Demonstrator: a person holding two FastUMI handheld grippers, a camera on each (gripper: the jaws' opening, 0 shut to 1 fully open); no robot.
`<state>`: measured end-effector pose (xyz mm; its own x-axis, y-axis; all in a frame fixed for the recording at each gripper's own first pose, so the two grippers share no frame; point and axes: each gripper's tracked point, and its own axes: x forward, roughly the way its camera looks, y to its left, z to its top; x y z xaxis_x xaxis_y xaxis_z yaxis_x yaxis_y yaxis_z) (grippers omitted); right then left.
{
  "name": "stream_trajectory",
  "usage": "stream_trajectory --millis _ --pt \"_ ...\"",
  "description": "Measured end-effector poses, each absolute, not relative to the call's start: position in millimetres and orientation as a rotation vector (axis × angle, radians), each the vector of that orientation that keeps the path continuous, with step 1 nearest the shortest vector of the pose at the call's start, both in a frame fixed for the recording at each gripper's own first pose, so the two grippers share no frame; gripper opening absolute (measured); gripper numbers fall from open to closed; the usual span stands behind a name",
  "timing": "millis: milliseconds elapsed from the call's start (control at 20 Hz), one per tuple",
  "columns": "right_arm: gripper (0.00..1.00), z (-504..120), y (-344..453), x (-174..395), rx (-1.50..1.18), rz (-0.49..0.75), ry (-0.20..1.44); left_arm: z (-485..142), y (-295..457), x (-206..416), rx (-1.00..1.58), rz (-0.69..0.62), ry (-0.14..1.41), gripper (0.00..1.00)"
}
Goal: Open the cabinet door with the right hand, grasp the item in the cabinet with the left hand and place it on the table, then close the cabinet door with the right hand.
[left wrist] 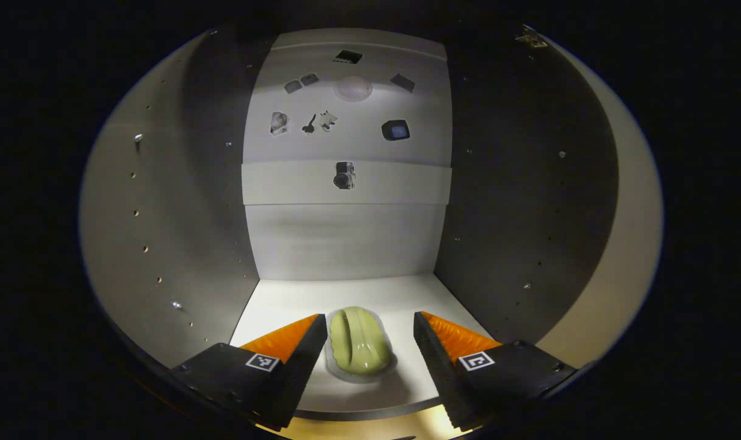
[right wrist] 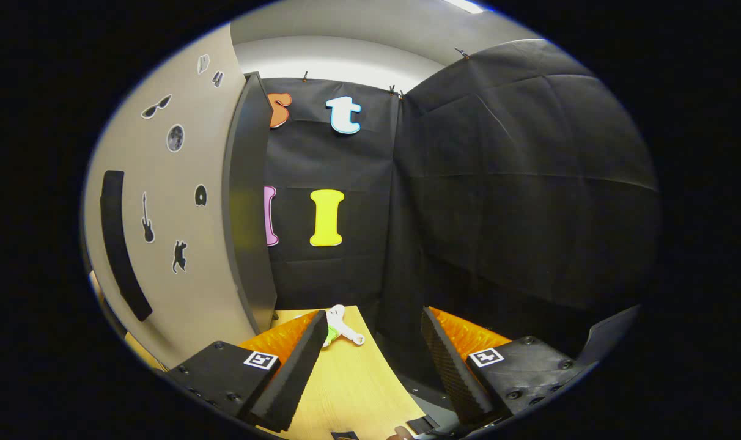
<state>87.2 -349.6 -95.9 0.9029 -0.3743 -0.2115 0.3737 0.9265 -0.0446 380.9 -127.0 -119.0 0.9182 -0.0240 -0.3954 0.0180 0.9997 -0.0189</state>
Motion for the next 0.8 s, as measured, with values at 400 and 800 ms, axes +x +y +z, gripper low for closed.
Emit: stream_trajectory --millis 400,800 --pt "0.98 -108 -359 94 0.003 -0.408 0.246 -148 -126 408 0.009 -0.021 0.499 0.81" --pt "0.98 -114 -367 98 0.038 -0.429 0.256 -177 -117 413 -0.035 0.036 0.581 0.27"
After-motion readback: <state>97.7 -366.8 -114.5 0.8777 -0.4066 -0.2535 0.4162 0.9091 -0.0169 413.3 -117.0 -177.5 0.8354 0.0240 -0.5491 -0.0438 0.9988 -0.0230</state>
